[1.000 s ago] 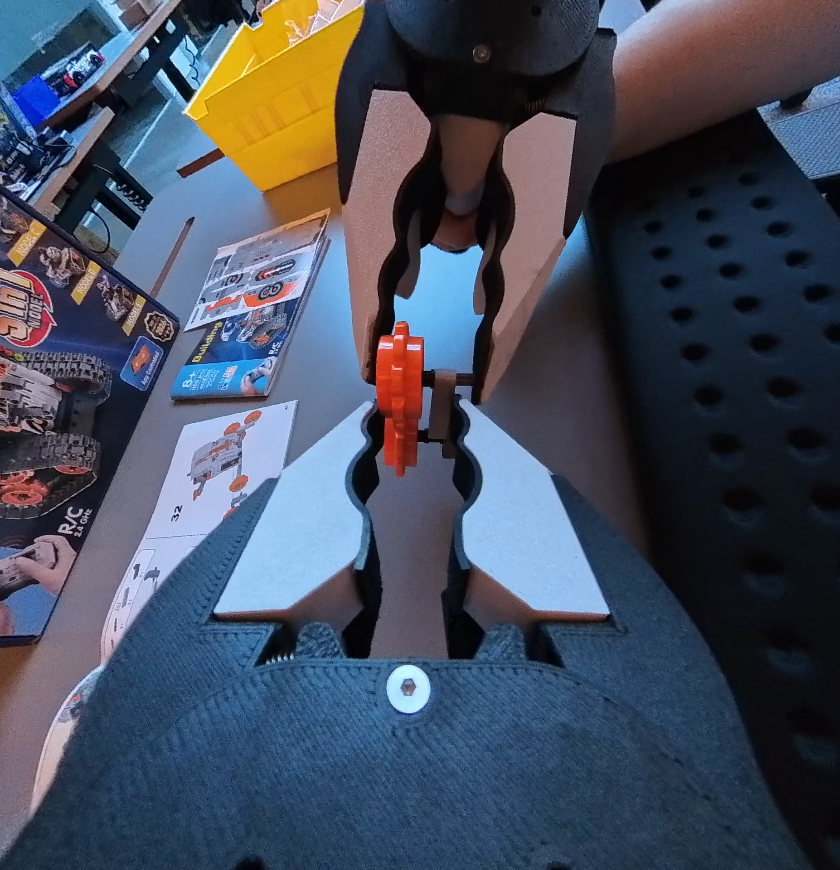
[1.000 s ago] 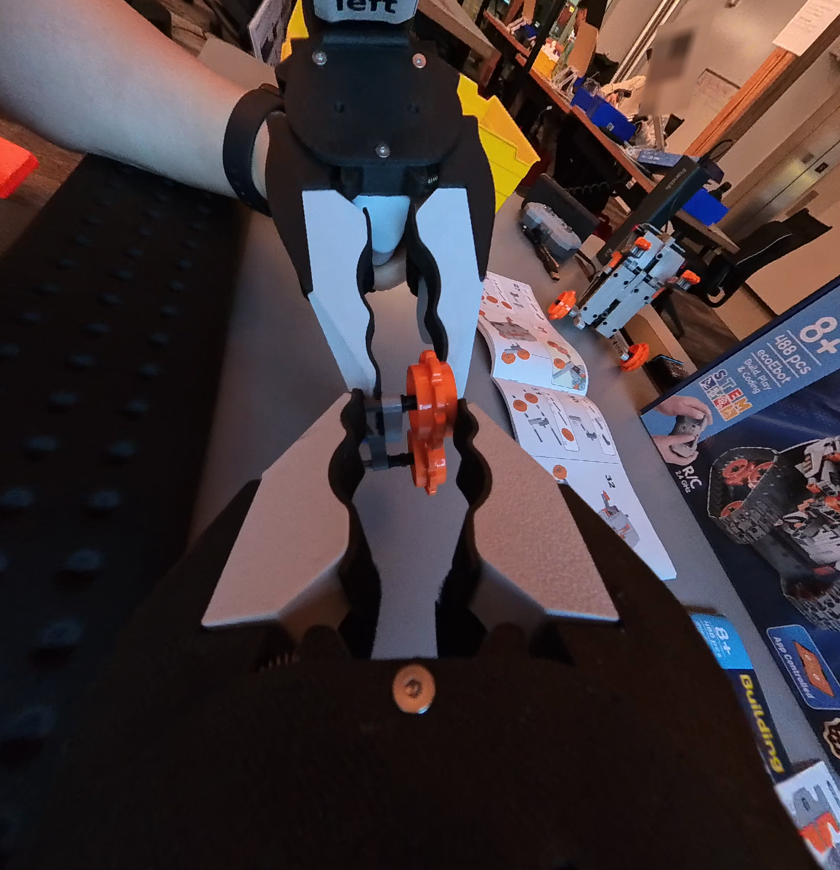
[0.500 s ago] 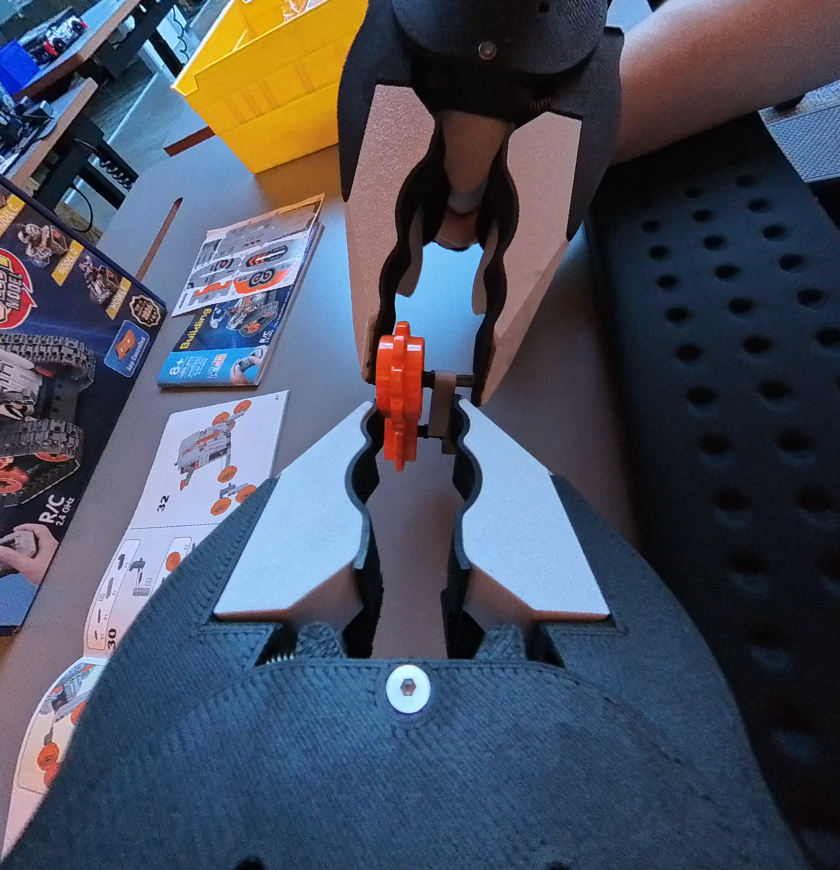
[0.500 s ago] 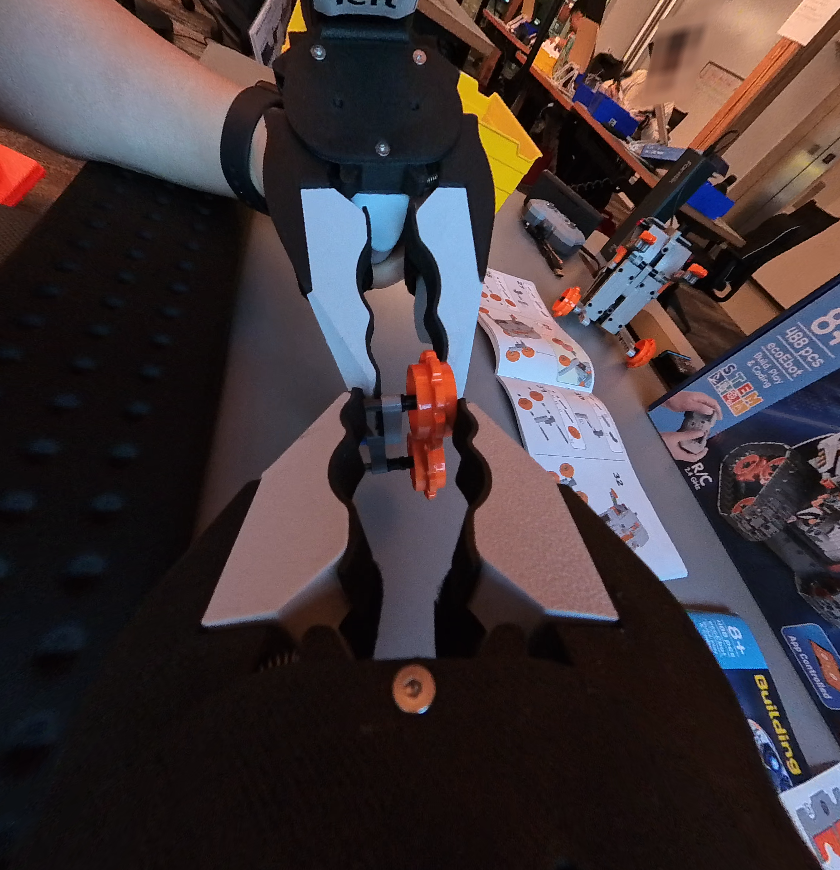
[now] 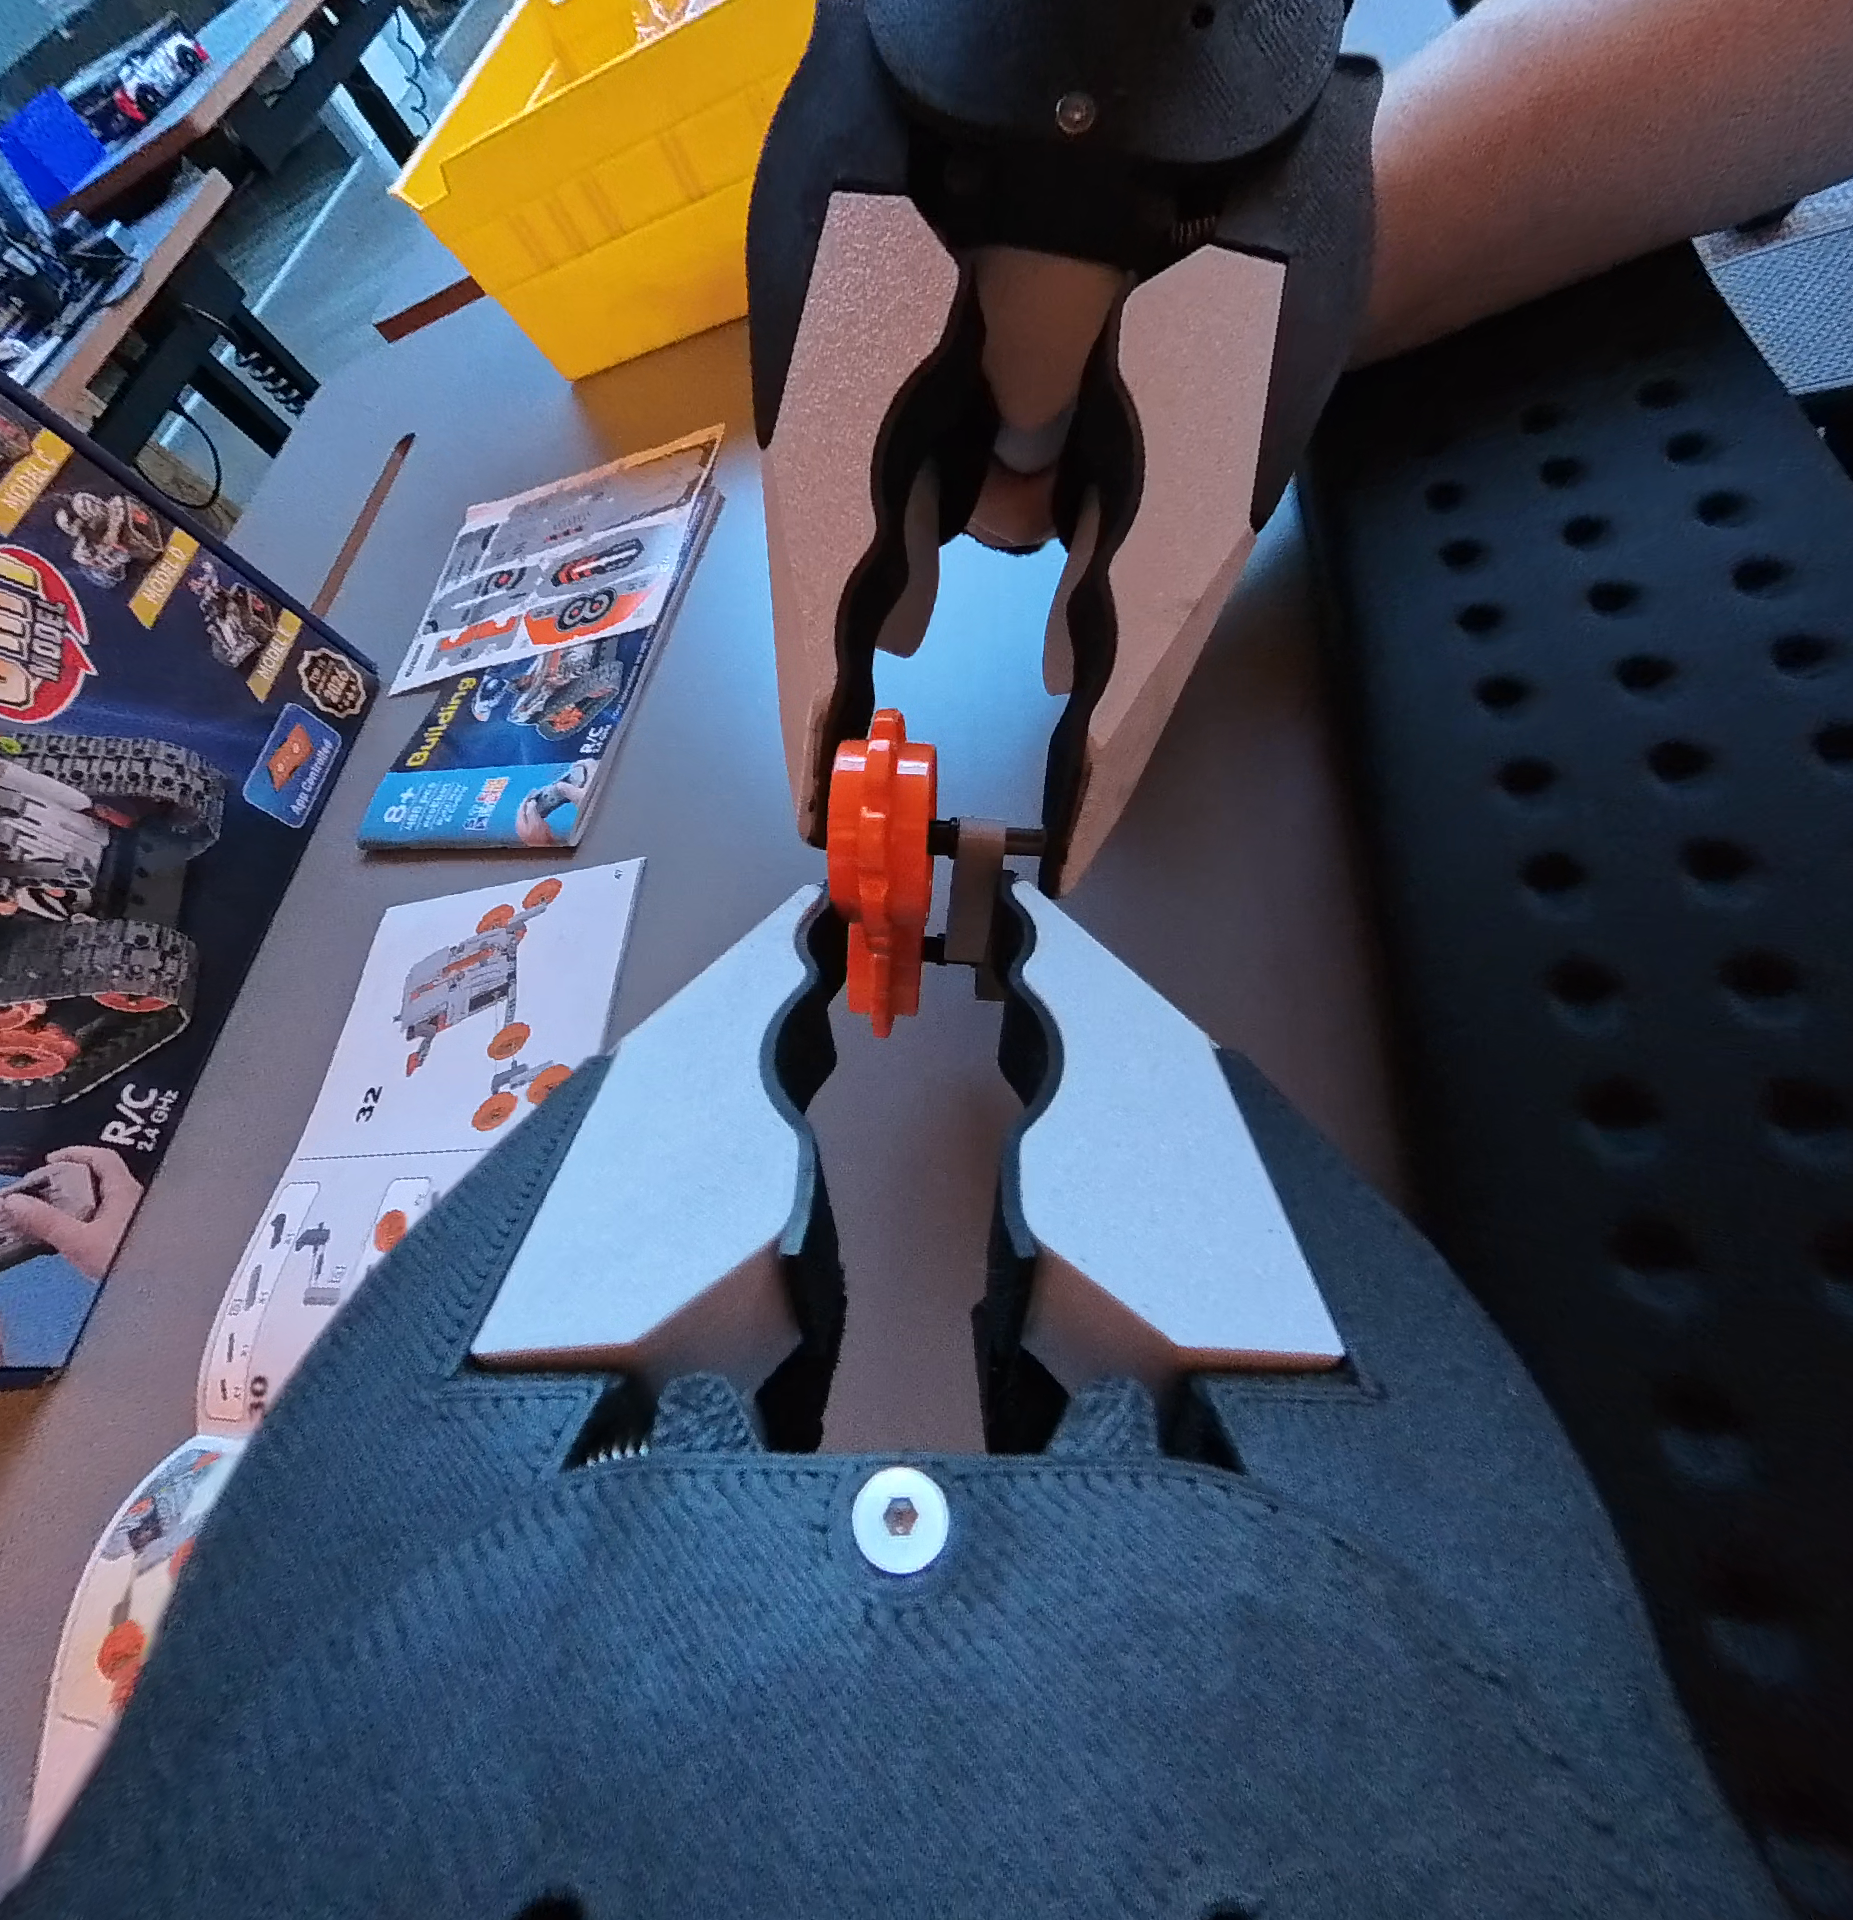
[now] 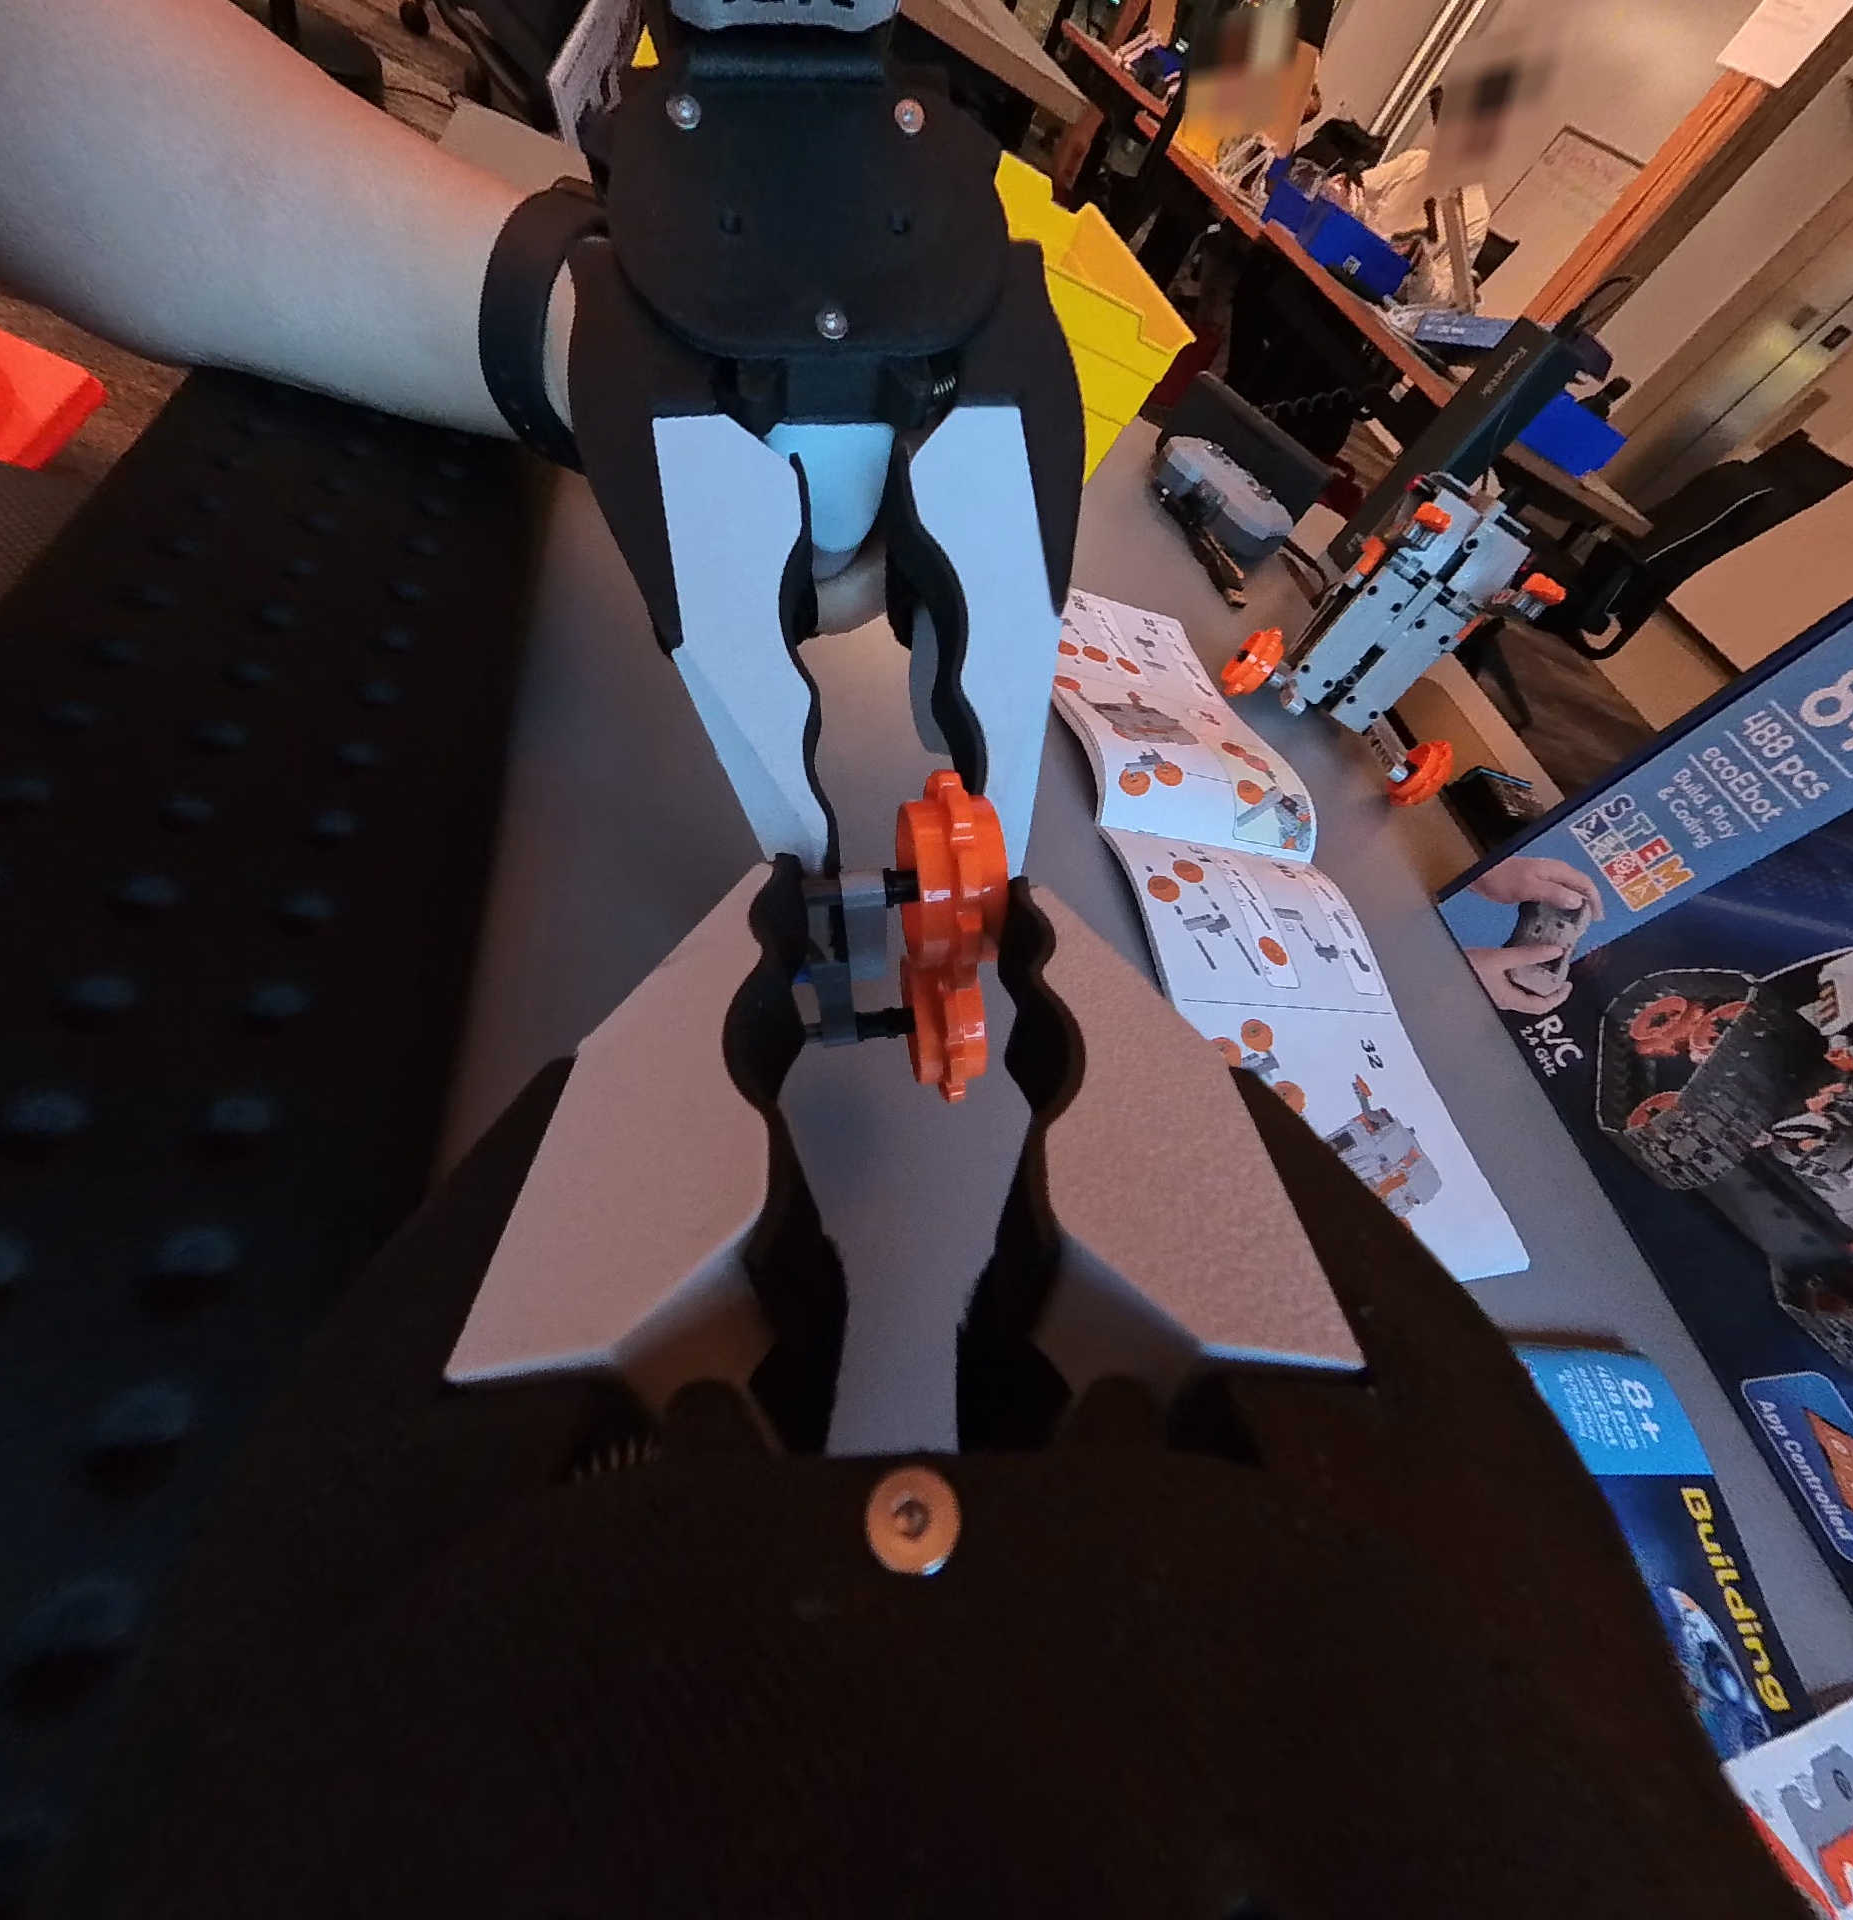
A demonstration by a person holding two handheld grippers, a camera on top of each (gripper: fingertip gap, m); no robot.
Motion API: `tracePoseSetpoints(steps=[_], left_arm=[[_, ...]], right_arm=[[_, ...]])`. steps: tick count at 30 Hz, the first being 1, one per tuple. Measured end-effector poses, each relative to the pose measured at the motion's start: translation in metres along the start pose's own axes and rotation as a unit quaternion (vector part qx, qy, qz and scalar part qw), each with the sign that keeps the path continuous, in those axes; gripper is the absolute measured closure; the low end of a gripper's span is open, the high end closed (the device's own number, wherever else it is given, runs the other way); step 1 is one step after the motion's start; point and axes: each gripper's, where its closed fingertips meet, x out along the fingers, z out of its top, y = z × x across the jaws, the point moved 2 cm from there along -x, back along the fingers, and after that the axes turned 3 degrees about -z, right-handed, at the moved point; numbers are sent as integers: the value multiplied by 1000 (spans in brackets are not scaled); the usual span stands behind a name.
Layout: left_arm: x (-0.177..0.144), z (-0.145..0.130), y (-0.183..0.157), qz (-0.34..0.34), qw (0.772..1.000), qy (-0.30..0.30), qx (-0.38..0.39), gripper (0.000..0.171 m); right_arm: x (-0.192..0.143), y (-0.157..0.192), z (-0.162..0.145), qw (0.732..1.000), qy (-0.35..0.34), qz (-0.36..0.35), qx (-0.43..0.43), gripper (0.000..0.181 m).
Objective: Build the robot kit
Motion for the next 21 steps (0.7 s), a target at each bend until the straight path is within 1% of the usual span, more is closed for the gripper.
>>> tracePoseSetpoints(steps=[13, 15, 16, 17, 18, 20, 21], left_arm=[[2, -2, 0, 2, 1000, 3, -6, 146], [0, 1, 1, 10, 1000, -3, 11, 146], [-2, 7, 0, 19, 999, -21, 30, 146], [-6, 14, 3, 40, 997, -35, 52, 146], [-10, 18, 6, 65, 993, -40, 85, 146], [-13, 20, 4, 106, 978, -33, 178, 146], [-12, 21, 4, 122, 971, -27, 204, 146]], right_arm=[[2, -1, -3, 1000, 0, 0, 5, 143], [0, -2, 2, 1000, -17, 5, 1, 143], [-5, -3, 8, 999, -43, 6, -11, 143], [-8, -6, 16, 997, -60, -17, -42, 143], [-8, -6, 21, 993, -62, -46, -92, 143], [-9, -2, 22, 977, -51, -78, -191, 143], [-10, -2, 22, 970, -49, -90, -220, 143]])
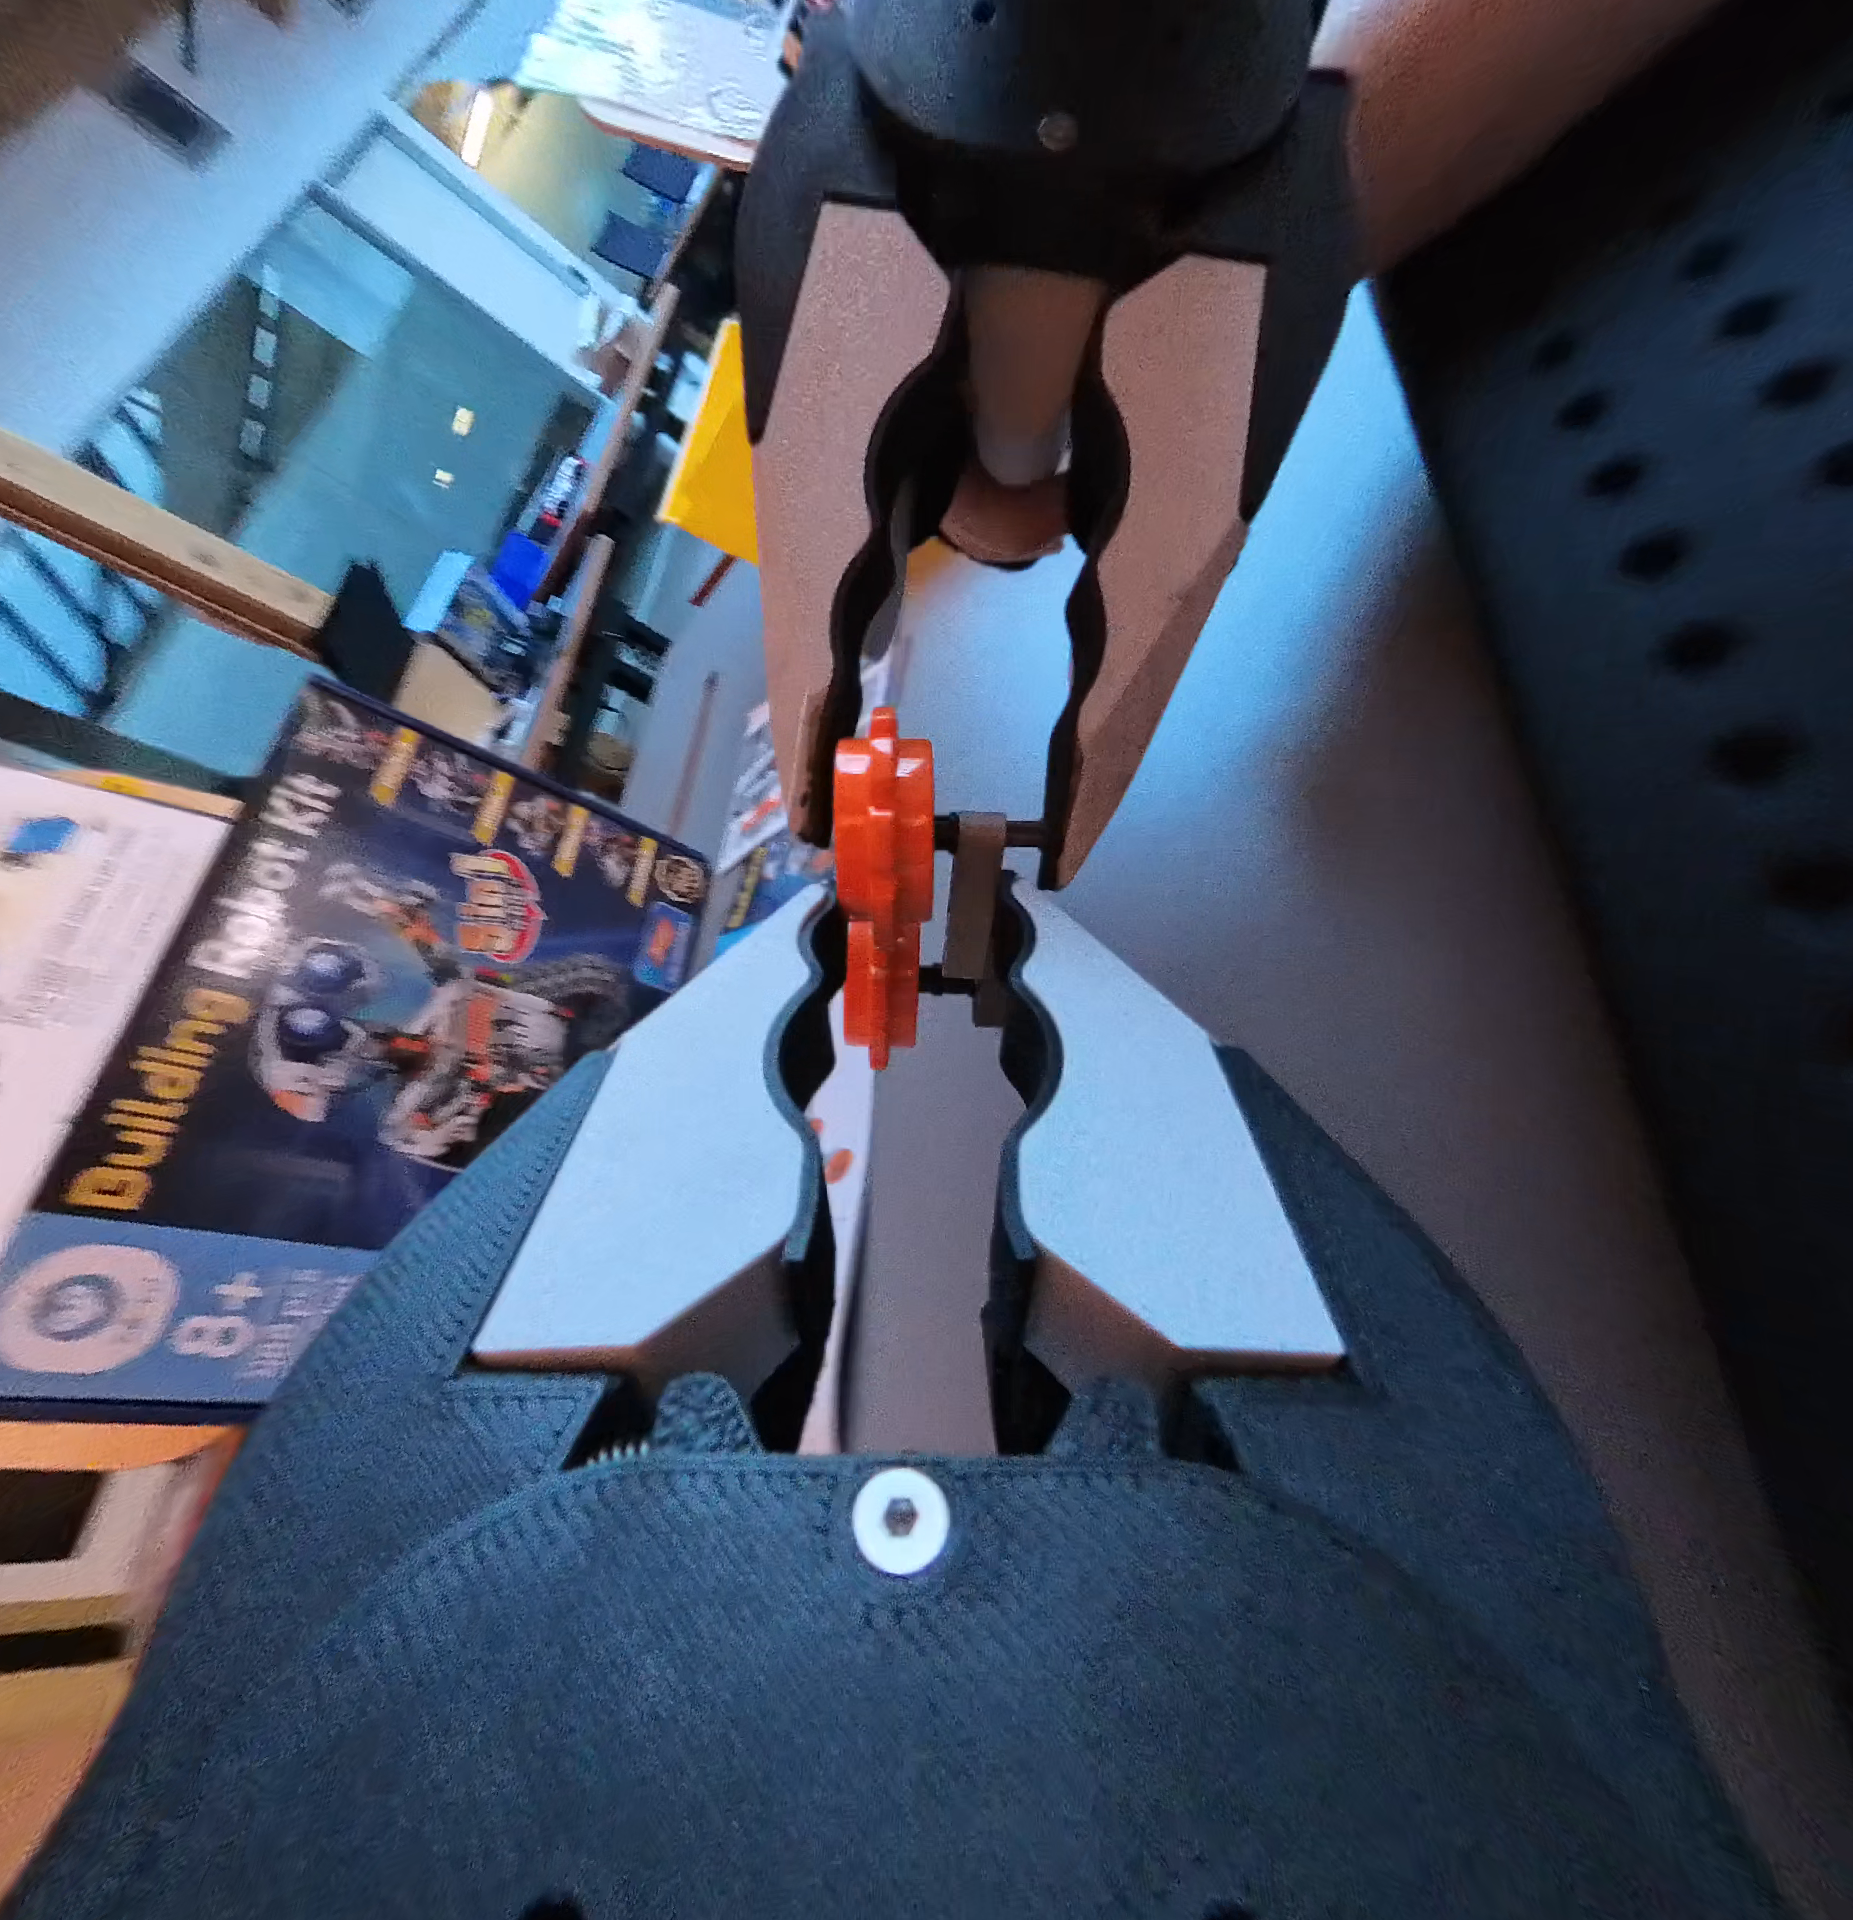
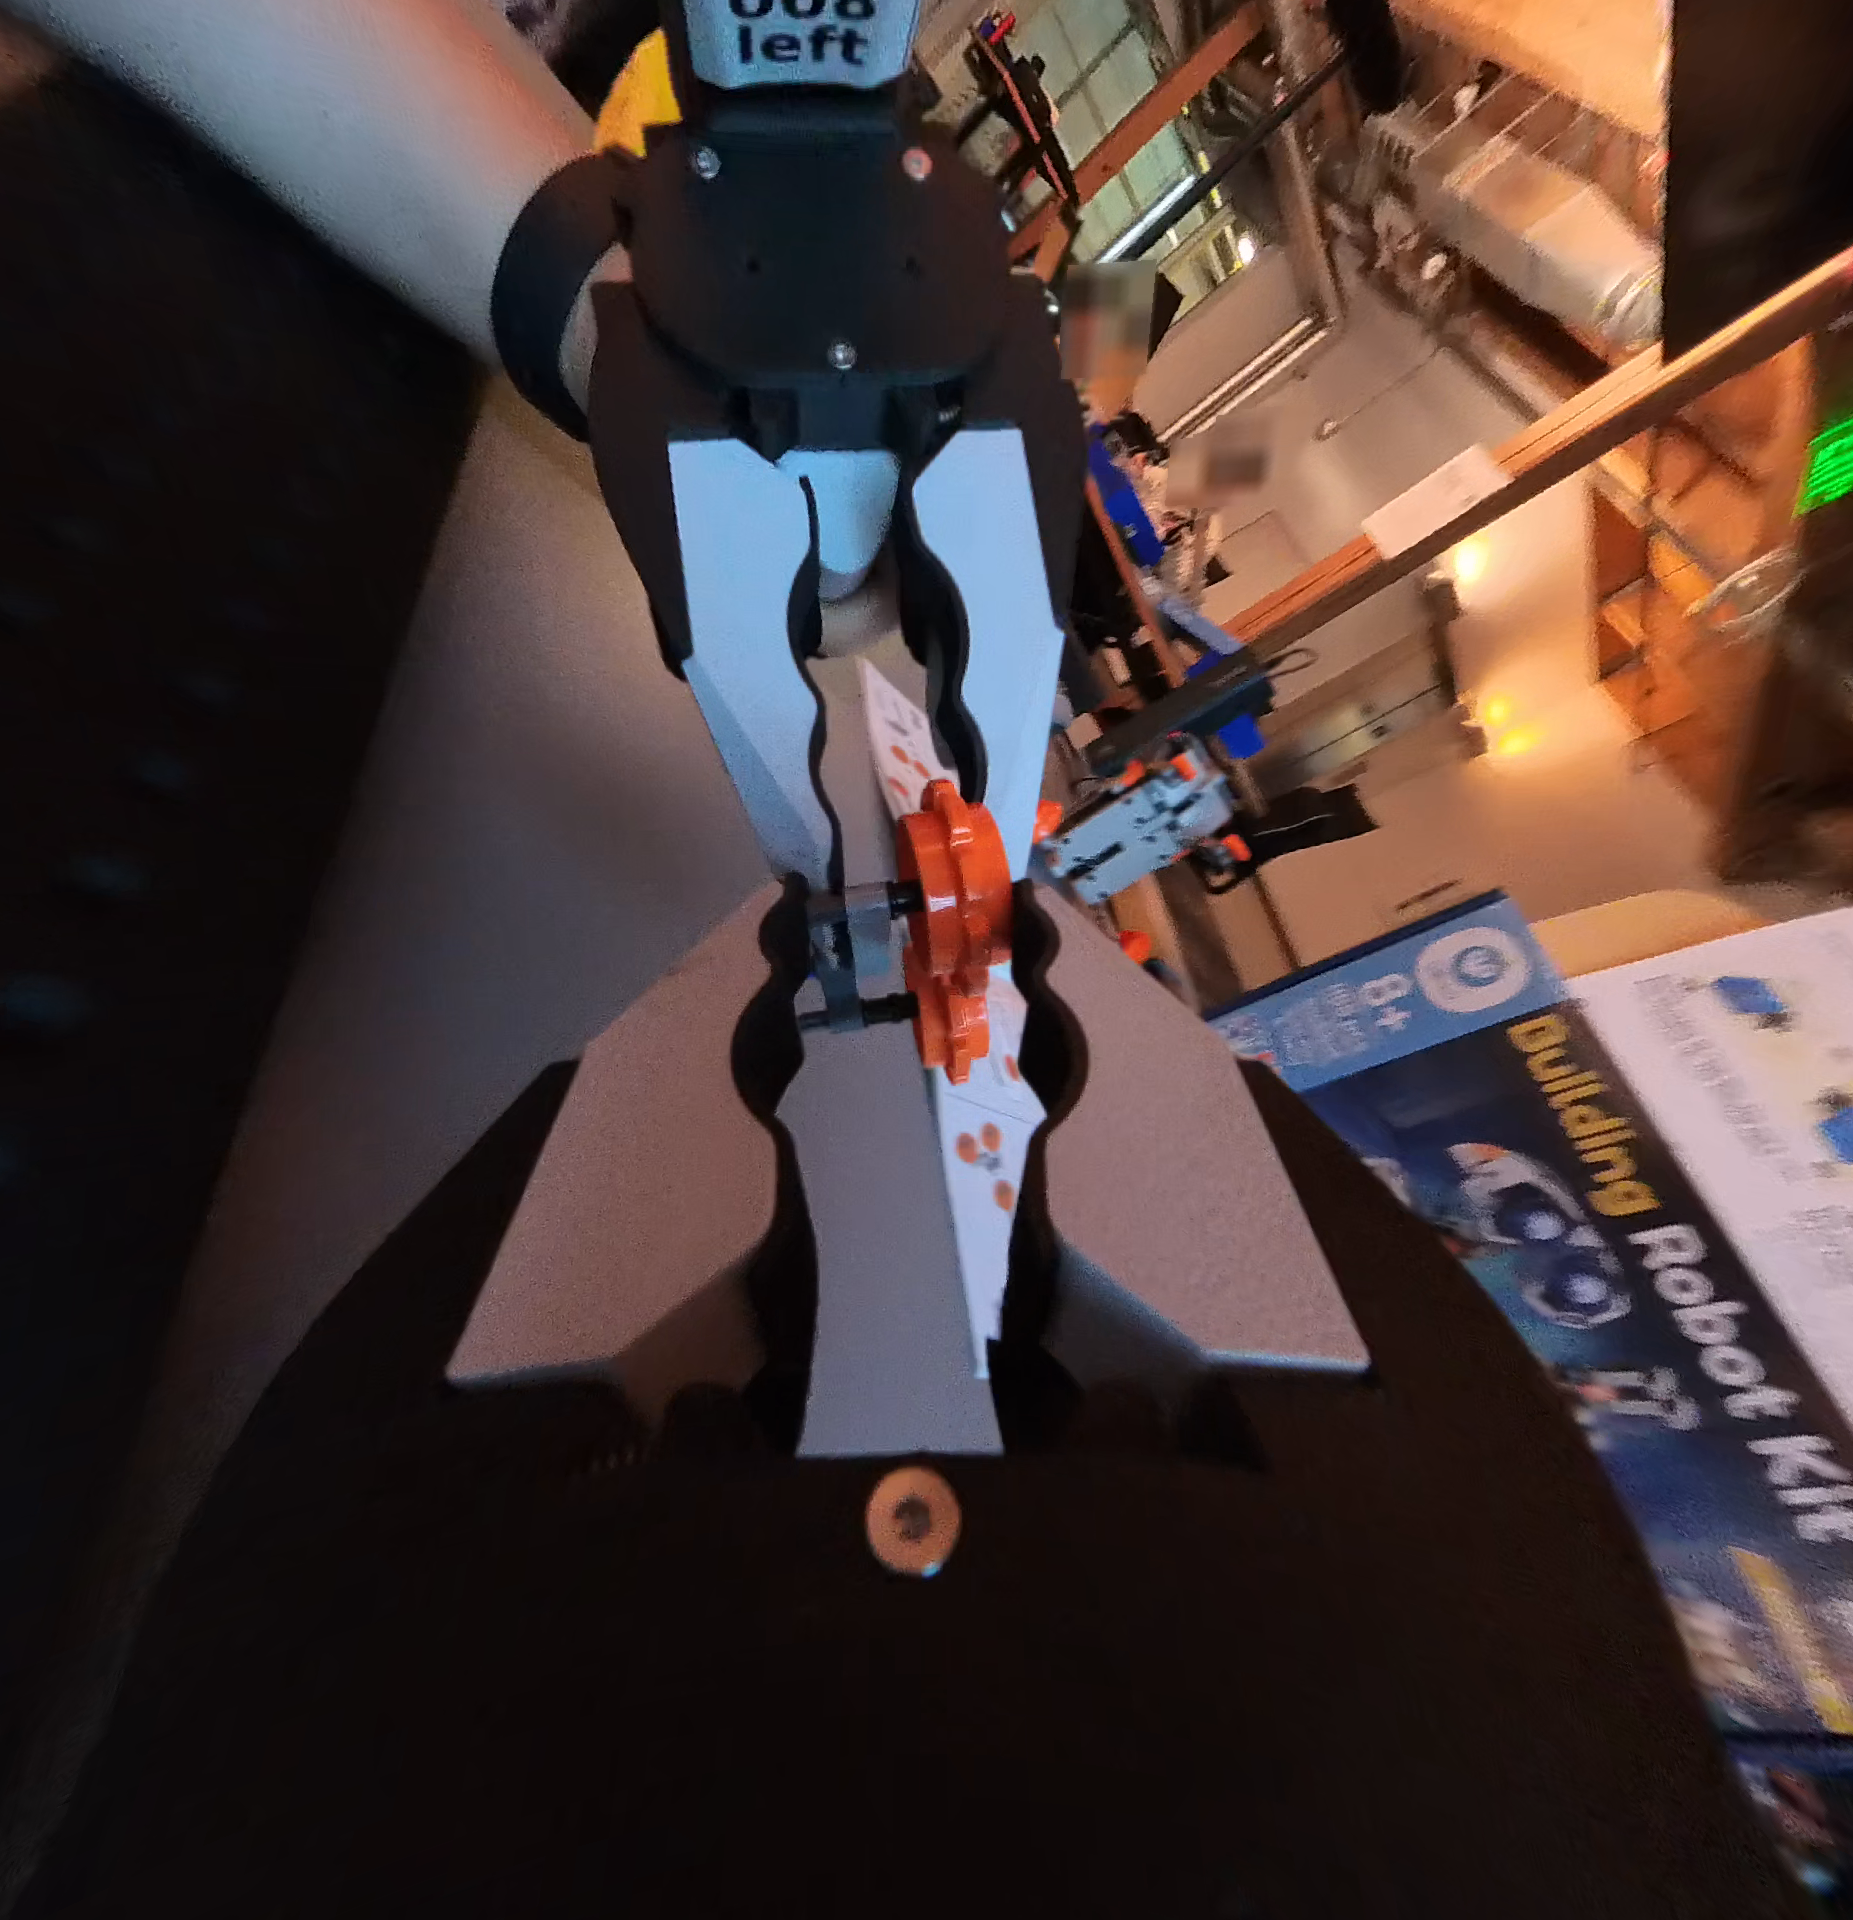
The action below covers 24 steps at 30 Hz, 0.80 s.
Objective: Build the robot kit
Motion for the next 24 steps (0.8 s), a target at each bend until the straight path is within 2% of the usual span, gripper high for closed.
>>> tracePoseSetpoints(steps=[4, 9, 15, 18, 24], left_arm=[[-2, 5, 4, 23, 1000, -11, 19, 146], [-2, 4, 2, 22, 999, -2, 45, 146], [-3, -4, 4, -54, 993, -11, -107, 146], [0, -12, -4, -80, 991, 15, -105, 146], [-1, -11, -14, -122, 986, 12, -117, 146]], right_arm=[[-1, -5, 4, 1000, -19, -13, 1, 143], [0, -1, 3, 999, -11, -12, -31, 142], [6, -5, 1, 999, 16, -12, 29, 142], [10, 4, -6, 998, 47, 20, 37, 142], [9, 12, -3, 995, 35, 60, 68, 143]])
